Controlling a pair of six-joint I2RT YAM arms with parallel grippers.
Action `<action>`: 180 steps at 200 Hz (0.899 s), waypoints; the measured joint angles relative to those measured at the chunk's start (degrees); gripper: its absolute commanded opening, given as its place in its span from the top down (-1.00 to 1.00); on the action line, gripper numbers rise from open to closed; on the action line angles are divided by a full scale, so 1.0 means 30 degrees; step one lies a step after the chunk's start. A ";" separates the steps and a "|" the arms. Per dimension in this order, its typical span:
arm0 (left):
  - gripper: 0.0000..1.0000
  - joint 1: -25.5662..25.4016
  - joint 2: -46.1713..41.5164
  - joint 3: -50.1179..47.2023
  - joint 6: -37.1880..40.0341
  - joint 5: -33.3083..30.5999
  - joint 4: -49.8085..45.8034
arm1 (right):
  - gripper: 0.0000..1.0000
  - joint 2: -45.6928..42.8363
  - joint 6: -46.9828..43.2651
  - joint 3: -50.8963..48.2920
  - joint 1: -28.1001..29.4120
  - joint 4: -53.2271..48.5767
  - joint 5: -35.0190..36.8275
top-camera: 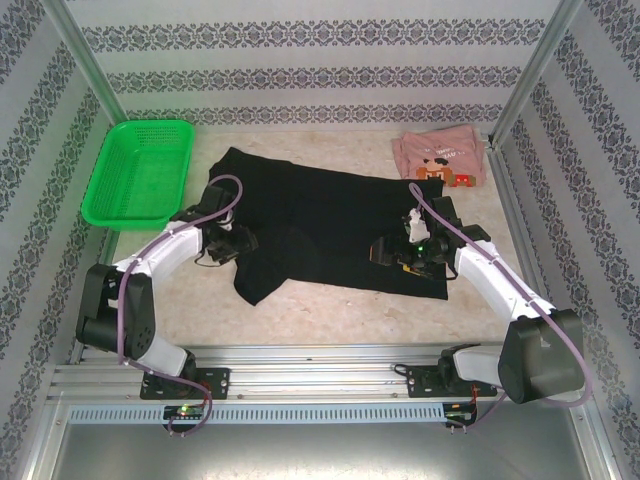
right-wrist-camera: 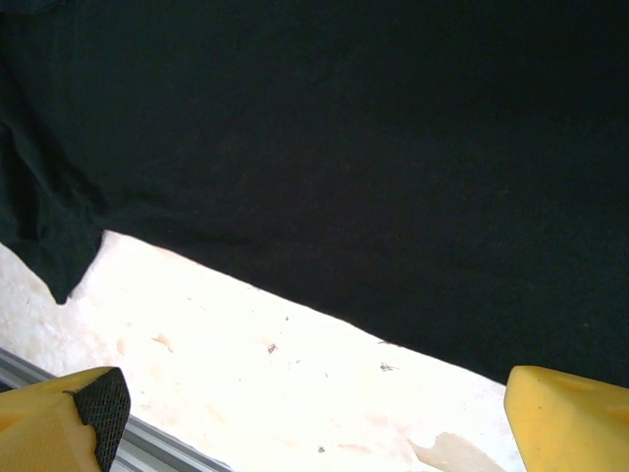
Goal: Fold and stack the t-shirts
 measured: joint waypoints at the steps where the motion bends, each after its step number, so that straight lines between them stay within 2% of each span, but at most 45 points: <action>1: 0.04 0.0015 0.0007 -0.0044 -0.0007 0.0029 0.0051 | -0.96 0.0000 0.0000 0.0000 0.0000 0.0000 0.0000; 25: 0.09 0.0335 0.0379 -0.1020 -0.0583 0.0634 0.1639 | -0.97 -0.0007 -0.0007 0.0000 0.0000 -0.0029 -0.0015; 84: 0.18 0.0656 0.0590 -0.2346 -0.1647 0.0612 0.5042 | -0.97 -0.0080 -0.0197 0.0000 -0.0124 -0.0219 -0.0022; 142: 0.26 0.0678 0.1792 -0.2433 -0.2084 0.0554 0.6142 | -0.97 -0.0197 -0.0357 0.0000 -0.0255 -0.0328 -0.0015; 180: 0.47 0.0678 0.1778 -0.2914 -0.2521 0.0663 0.6980 | -0.96 -0.0415 -0.0364 -0.0007 -0.0503 -0.0452 -0.0007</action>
